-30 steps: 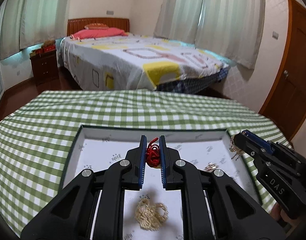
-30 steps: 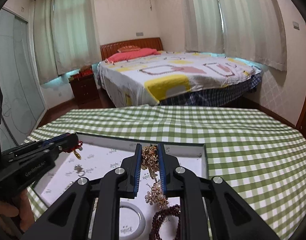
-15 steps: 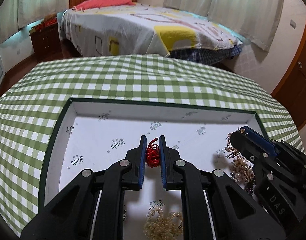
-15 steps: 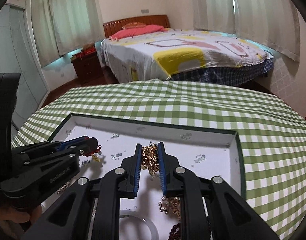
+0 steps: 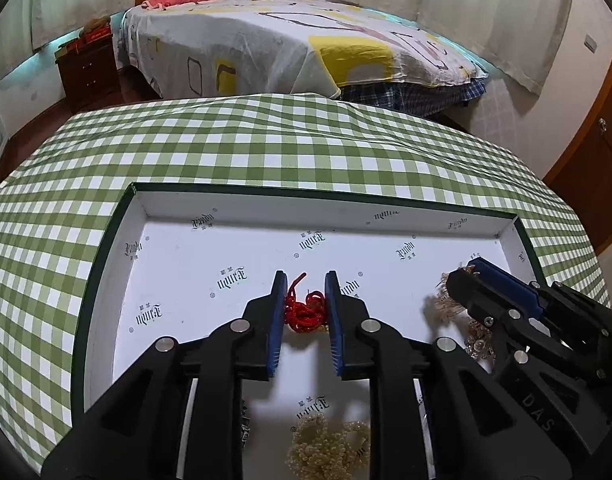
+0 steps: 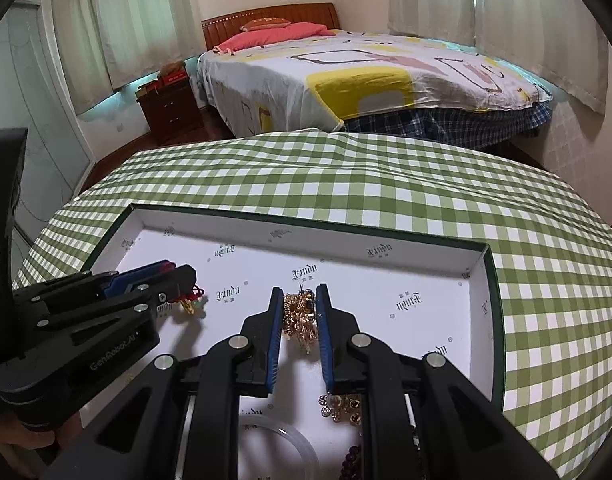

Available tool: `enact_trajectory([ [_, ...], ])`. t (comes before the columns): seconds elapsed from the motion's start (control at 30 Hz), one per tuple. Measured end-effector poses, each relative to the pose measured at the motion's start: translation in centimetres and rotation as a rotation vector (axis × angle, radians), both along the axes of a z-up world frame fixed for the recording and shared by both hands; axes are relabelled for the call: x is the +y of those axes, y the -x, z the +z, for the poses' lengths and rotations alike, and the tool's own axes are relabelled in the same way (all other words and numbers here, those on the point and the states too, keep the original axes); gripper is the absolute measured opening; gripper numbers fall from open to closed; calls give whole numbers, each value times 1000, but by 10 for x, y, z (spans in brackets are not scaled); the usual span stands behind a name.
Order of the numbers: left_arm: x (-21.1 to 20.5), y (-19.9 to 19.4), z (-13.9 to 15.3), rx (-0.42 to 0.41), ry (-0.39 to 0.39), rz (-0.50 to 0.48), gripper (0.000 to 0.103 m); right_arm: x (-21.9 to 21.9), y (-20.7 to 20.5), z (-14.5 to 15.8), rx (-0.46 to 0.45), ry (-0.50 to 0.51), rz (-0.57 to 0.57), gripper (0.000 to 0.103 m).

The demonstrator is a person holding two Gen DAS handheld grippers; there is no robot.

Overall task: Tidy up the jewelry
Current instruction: 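Carry the tassel pendant and gold chain into the tray and open both tools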

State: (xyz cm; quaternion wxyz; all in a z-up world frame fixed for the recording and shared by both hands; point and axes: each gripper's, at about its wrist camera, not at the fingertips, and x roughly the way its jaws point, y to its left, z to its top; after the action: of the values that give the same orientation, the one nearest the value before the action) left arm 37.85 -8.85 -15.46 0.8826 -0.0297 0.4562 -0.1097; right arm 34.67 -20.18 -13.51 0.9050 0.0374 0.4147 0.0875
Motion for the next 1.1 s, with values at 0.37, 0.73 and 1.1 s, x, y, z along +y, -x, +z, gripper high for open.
enact_trajectory([
  [0.37, 8, 8, 8, -47, 31, 26, 51, -5, 8, 8, -57, -24, -16, 24],
  [0.73, 29, 52, 42, -263, 67, 59, 61, -15, 45, 39, -192, -34, -59, 32],
  [1.1, 55, 127, 56, -357, 55, 95, 60, -13, 101, 46, -235, 1, -72, 34],
])
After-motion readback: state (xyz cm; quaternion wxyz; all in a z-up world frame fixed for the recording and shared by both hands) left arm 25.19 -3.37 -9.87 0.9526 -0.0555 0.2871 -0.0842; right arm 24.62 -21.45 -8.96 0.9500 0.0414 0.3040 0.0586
